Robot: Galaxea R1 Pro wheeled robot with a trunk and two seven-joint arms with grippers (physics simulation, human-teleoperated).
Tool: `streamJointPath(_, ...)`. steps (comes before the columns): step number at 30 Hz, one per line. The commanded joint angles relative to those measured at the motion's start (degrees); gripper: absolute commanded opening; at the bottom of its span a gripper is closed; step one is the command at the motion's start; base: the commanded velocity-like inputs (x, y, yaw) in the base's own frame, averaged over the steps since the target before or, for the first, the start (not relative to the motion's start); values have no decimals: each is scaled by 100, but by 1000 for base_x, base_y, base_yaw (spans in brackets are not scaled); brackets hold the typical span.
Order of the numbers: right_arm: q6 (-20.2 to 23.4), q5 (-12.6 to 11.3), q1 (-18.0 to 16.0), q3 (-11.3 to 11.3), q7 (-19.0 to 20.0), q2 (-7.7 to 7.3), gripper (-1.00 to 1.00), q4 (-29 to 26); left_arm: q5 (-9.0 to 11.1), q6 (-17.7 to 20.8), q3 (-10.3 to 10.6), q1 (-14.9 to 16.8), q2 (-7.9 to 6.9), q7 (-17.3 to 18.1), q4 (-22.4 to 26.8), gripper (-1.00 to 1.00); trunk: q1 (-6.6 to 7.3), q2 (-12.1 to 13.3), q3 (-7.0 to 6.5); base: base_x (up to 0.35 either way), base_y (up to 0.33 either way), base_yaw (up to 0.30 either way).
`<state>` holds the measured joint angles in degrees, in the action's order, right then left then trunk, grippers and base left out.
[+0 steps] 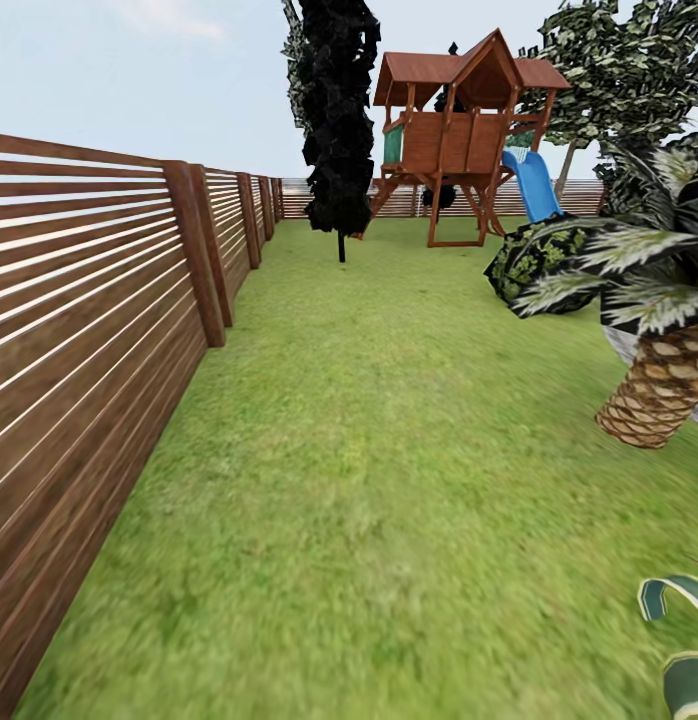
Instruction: In the garden, pick up the pesticide atomizer on the floor and spray pesticide onto both trees until each tree trunk is fully covered.
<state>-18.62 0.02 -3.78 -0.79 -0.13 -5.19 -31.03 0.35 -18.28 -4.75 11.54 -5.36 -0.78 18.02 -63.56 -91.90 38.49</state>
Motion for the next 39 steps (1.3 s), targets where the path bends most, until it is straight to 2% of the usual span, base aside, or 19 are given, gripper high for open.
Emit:
streamJointPath(1, -129, 9, 0, 7, 17, 0, 100, 0, 0, 0, 0, 1, 0, -1, 0, 100, 0, 0, 0, 340, 0, 0)
streamJointPath(23, -204, 1, -1, 0, -1, 0, 100, 0, 0, 0, 0, 2, 0, -1, 0, 100, 0, 0, 0, 340, 0, 0)
streamJointPath(39, -204, -2, 0, 0, -4, 0, 100, 0, 0, 0, 0, -2, 0, -1, 0, 100, 0, 0, 0, 340, 98, -234)
